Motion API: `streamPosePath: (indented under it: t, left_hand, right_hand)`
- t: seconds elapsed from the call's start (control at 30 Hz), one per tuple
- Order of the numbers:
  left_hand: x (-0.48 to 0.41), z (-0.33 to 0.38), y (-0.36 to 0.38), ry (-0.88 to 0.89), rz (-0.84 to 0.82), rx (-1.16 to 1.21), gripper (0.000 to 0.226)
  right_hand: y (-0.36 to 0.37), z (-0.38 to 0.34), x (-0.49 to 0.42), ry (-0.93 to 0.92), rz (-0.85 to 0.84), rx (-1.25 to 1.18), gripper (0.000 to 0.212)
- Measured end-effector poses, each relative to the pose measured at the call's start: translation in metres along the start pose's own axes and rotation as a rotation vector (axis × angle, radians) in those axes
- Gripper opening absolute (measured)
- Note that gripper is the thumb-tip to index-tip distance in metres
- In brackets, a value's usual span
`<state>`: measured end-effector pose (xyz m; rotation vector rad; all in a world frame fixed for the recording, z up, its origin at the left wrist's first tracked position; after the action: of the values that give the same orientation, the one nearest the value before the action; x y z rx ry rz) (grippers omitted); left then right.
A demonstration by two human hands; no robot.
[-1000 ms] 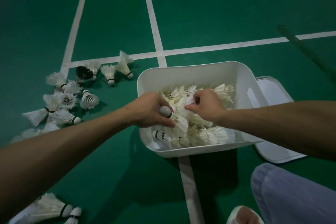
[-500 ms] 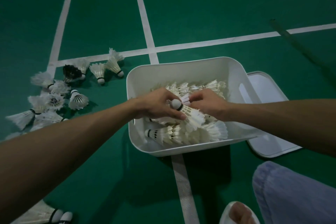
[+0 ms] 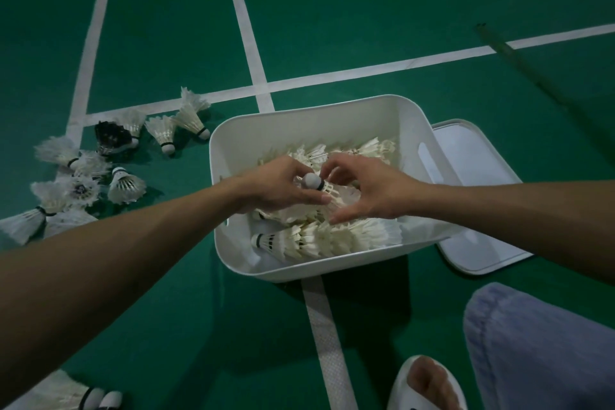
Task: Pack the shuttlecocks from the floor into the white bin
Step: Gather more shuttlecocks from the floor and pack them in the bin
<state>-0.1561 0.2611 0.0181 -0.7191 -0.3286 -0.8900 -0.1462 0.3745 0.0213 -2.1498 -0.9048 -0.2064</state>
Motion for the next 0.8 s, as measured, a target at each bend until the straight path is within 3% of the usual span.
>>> streamPosePath:
  t: [0.17, 0.3, 0.4, 0.67, 0.8]
  left_hand:
    - [-0.002, -0.002, -0.002, 0.009, 0.039, -0.188, 0.033]
    - [-0.004, -0.006, -0.005, 0.011, 0.049, -0.277, 0.033]
    - [-0.006, -0.004, -0.002, 0.016, 0.043, -0.310, 0.032]
    - [-0.008, -0.002, -0.001, 0.022, 0.031, -0.346, 0.033]
    - [-0.009, -0.001, -0.002, 0.019, 0.033, -0.349, 0.034]
  right_hand:
    - [-0.015, 0.012, 0.009, 0.026, 0.012, 0.083, 0.048]
    - [-0.040, 0.034, 0.015, 0.111, 0.198, 0.268, 0.042]
    - [-0.042, 0.043, 0.010, 0.165, 0.212, 0.356, 0.038]
    - [-0.036, 0.030, -0.006, 0.199, 0.251, 0.546, 0.044]
    - [-0.028, 0.028, -0.010, 0.185, 0.246, 0.471, 0.047]
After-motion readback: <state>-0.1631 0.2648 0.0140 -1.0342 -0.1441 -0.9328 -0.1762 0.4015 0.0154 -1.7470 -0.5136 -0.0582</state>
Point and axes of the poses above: each hand's wrist, its own x-axis away from the middle knuckle, its own y-axis out of the palm, z = x × y, the point moved 8 cm from there along -x, towards the middle knuckle, and after that the axes turned 10 degrees about -z, right-handed, at the moved point
